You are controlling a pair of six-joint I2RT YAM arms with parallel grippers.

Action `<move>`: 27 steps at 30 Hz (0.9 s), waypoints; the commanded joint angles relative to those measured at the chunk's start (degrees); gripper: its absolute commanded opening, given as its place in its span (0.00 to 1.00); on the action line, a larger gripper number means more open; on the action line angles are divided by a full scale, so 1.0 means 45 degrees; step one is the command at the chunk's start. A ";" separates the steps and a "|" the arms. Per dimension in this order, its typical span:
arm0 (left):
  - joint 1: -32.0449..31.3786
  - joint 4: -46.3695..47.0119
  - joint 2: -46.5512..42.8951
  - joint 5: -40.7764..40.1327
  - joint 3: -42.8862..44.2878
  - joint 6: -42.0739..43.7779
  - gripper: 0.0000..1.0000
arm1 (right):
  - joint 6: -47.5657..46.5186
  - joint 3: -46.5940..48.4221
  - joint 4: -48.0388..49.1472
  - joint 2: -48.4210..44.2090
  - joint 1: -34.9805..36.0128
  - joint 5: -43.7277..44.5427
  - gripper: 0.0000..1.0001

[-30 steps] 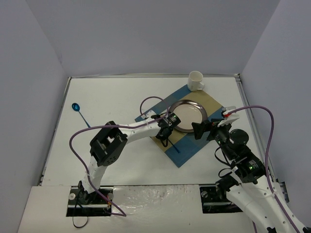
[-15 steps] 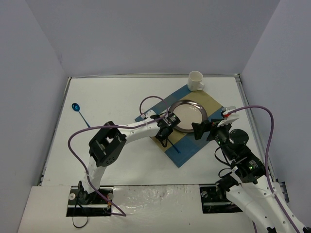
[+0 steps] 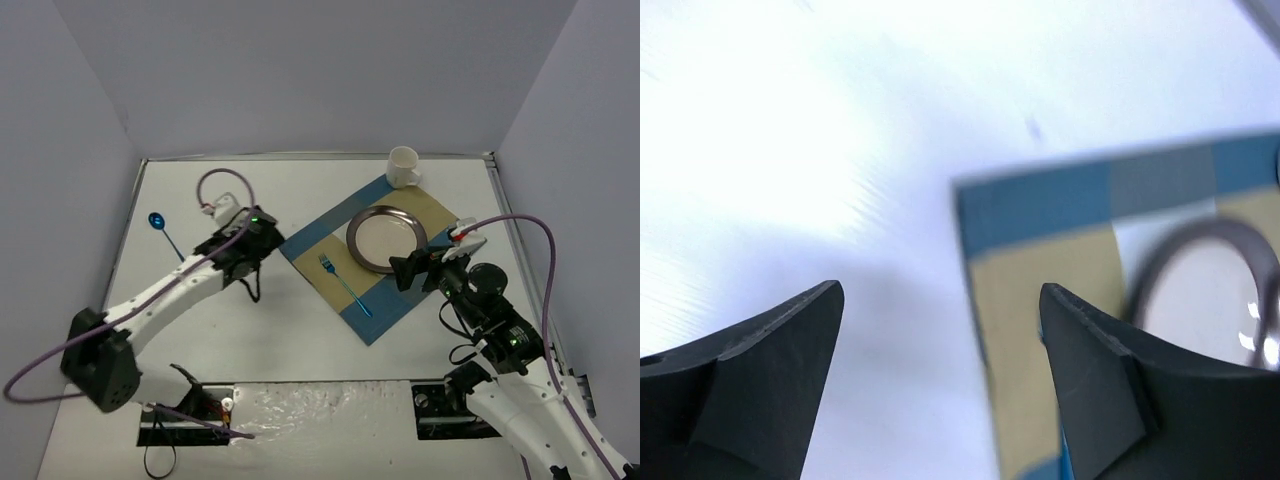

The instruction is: Set the dinner table for one person

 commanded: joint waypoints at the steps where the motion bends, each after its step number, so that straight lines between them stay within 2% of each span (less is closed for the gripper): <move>1: 0.3585 0.2446 -0.3188 0.1336 -0.1635 0.5632 0.80 | -0.0239 0.0406 0.1177 0.0458 0.0064 -0.1277 1.00; 4: 0.6257 0.3368 -0.3999 0.2724 -0.2144 0.7531 0.87 | -0.0239 0.0330 0.1552 0.0685 0.0064 -0.1898 1.00; 7: 0.9188 0.4359 -0.3700 0.5206 -0.2090 0.8564 0.87 | -0.0258 0.0274 0.1931 0.0989 0.0081 -0.2448 1.00; 10: 1.1271 0.5230 -0.1878 0.7844 -0.1452 0.8759 0.87 | -0.0301 0.0224 0.2227 0.1294 0.0067 -0.2788 1.00; 13: 1.2640 0.6505 -0.0141 1.0012 -0.0997 0.8702 0.87 | -0.0363 0.0121 0.2547 0.1515 0.0083 -0.3036 1.00; 17: 1.3880 0.8635 0.1943 1.1893 -0.0576 0.8434 0.86 | -0.0451 -0.0020 0.2867 0.1836 0.0082 -0.3453 1.00; 19: 1.4169 0.9306 0.2583 1.2241 -0.0413 0.8287 0.85 | -0.0490 -0.0100 0.3084 0.1961 0.0083 -0.3713 1.00; 25: 1.4752 0.9631 0.4868 1.2737 0.0947 0.9235 0.78 | -0.0467 -0.0417 0.3429 0.2196 0.0083 -0.4563 1.00; 27: 1.5028 0.9868 0.5811 1.3378 0.1488 0.9201 0.69 | -0.0544 -0.0525 0.3447 0.2132 0.0083 -0.4718 1.00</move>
